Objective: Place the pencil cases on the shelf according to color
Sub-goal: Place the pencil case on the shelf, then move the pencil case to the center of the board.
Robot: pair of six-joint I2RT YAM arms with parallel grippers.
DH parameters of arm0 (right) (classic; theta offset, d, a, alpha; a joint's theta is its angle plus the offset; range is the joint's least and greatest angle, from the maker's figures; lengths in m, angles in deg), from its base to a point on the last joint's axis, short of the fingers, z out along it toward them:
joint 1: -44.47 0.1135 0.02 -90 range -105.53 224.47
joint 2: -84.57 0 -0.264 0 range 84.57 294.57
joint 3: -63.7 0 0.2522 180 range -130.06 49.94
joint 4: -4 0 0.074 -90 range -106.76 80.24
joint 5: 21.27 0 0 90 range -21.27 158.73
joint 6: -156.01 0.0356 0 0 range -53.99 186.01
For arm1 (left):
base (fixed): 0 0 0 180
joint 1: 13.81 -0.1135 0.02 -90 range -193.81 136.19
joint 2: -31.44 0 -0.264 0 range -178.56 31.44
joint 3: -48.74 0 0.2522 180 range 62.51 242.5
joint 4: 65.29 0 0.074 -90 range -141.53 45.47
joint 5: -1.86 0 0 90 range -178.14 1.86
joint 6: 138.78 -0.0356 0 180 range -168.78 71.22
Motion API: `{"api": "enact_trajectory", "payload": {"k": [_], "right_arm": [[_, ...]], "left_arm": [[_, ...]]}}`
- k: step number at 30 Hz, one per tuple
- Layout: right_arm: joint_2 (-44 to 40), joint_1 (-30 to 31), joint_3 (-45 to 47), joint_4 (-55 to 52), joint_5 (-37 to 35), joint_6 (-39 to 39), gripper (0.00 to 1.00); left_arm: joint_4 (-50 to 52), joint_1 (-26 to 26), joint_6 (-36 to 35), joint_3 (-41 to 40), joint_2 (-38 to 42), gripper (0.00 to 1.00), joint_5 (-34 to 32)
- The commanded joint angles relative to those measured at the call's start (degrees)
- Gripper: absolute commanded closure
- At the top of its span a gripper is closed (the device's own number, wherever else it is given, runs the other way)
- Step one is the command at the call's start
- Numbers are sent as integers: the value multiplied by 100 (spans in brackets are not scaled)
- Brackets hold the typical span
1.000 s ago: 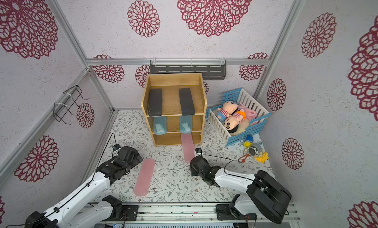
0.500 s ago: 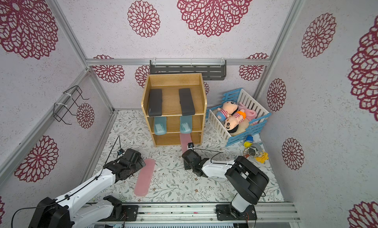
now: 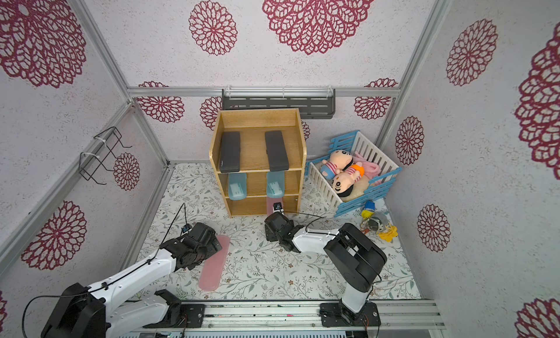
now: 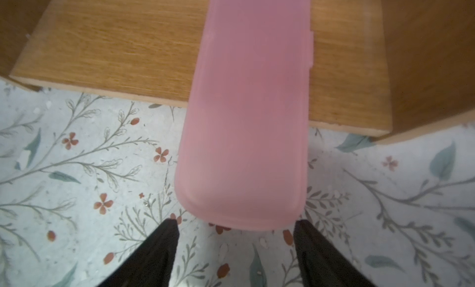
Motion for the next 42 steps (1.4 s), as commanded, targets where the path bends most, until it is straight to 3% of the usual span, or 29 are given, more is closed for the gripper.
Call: {"api": "enact_trajectory", "payload": {"k": [1,3,7,16,24,30,33,38,42], "right_arm": [[-632,61,36,-236,-14,-18,6],[-919,132,141,-380,-38,3,1],[-1559,315,468,-531,-70,249,1],[-2175,866,908,-756,-404,682,1],[-2542,1080,934,-951,-537,805,1],[-2348,1476,880,-889,-333,1531,1],[-1951,1895,752,-448,-151,1892,1],[-679,2750,-388,-728,-332,2161,1],[142,3172,-1293,-1297,-275,2801,1]], "left_arm": [[53,146,148,-119,-63,3,-151],[26,183,172,-156,-130,3,-144],[-152,354,307,-209,-287,3,5],[-852,1321,983,153,-805,3,-24],[-576,1783,1142,1020,-1167,3,-657],[104,1733,1026,754,-363,3,-1501],[692,1443,870,700,38,3,-1730],[1108,662,489,450,745,3,-1645],[1285,189,307,312,1201,3,-1625]]}}
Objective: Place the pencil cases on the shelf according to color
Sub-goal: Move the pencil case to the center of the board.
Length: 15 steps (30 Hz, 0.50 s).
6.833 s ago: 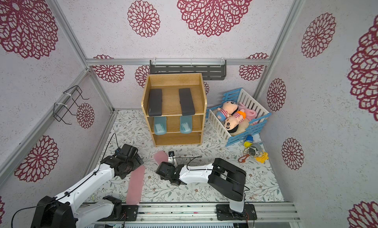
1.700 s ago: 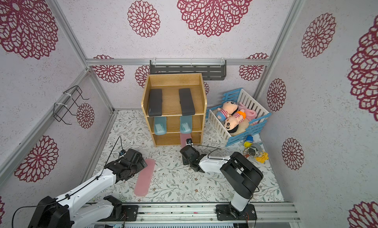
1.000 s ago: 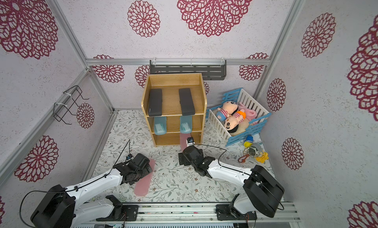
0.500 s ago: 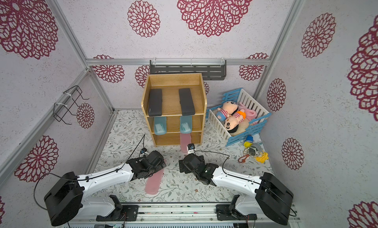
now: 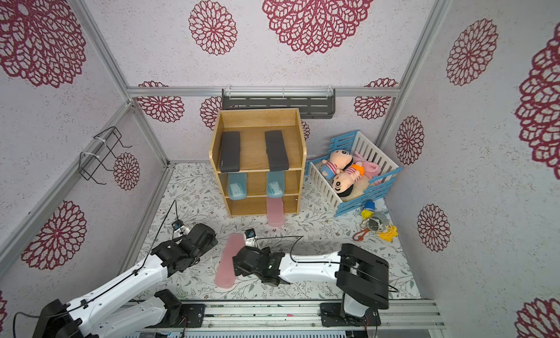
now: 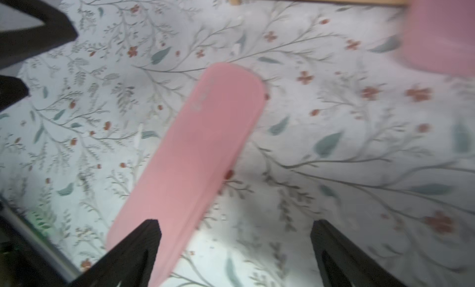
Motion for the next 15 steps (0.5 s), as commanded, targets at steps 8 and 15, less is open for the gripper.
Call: {"api": "enact_trajectory", "payload": {"k": [8,15], "right_arm": [[1258,531,-1657,-1185,184,790,1],[1937,666,-2362,-2004,97,863,1]], "left_arm": [[564,-988,-654,-229,669,3,145],[498,-1304,-877,-299,900,3,326]]}}
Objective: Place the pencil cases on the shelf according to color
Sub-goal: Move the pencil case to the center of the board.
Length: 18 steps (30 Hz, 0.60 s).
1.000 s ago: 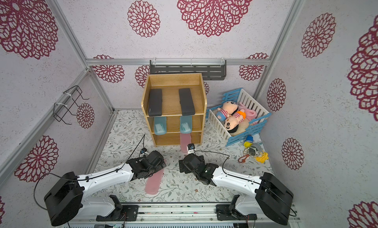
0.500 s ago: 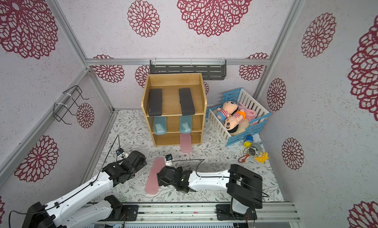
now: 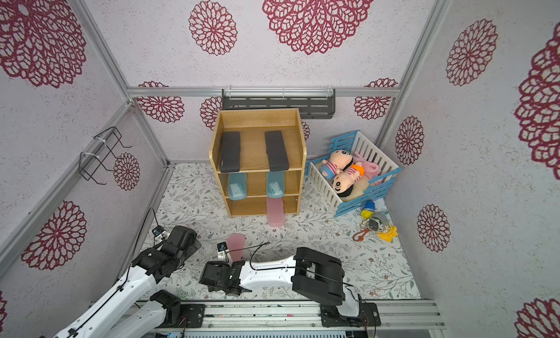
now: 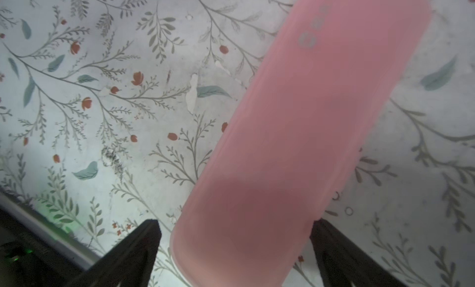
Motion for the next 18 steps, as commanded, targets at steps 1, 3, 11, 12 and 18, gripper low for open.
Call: {"api": "enact_trajectory", "payload": {"k": [1,3,11,12,18], "right_arm": [[244,86,-304,-482,-32,154,1],[462,146,-595,-704,-92,122,1],[326,174,-253,-1305,-452,415,1],[159,157,-45,-1262,-488,478,1],[-871,13,1170,-399,-569,161,1]], "left_arm": [[23,-159,-237,-90,88,3,133],[6,-238,-275,-116,112,3,186],[-57,-372,-369,-122,194,3,484],[-55,-372,-369,-108,201,3,535],[-134,-374,-371,-129,299,3,672]]}}
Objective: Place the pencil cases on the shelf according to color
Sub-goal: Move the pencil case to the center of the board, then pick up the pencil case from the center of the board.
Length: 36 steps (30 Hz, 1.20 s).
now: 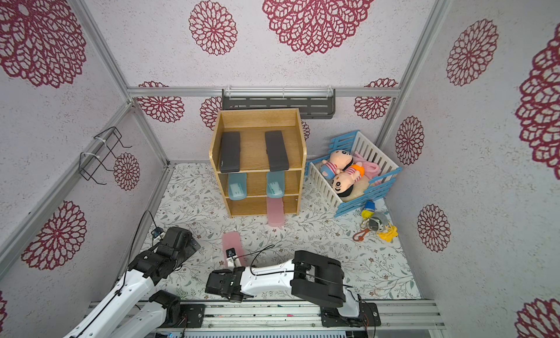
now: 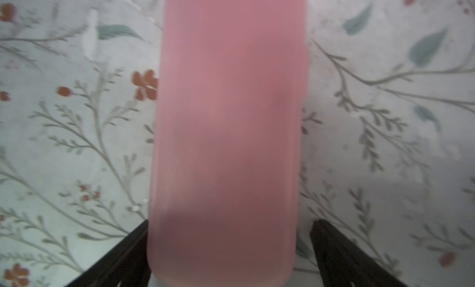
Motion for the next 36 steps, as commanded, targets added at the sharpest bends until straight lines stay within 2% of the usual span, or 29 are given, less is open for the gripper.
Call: {"api": "enact_trajectory", "payload": {"k": [1,6,14,25,29,33,36], "right_arm": [[-655,-79,539,570,-73,-323,1],[-1272,-88,1461,1978,122,-1096,1],[-1004,-202,1655,2370,305,-1833,1],[-623,-206,2121,3027,148,-1605,1],[-736,-123,2209,2969,-227,-1501,9],[-1224,-117,2411,2797,-871,-1255,36],[-1710,-123,2536,2754,-1299,-1159,38]], "left_arm": [[-123,-49,-83,-20,65,3,117],[-257,-53,-126,-37,-59,3,224],[-247,-48,-144,-46,-95,3,225],[-103,-53,-126,28,91,3,119],[-53,-48,-126,66,135,3,89],[166,-46,-152,143,95,3,-203],[283,-60,-209,234,32,3,-335]]}}
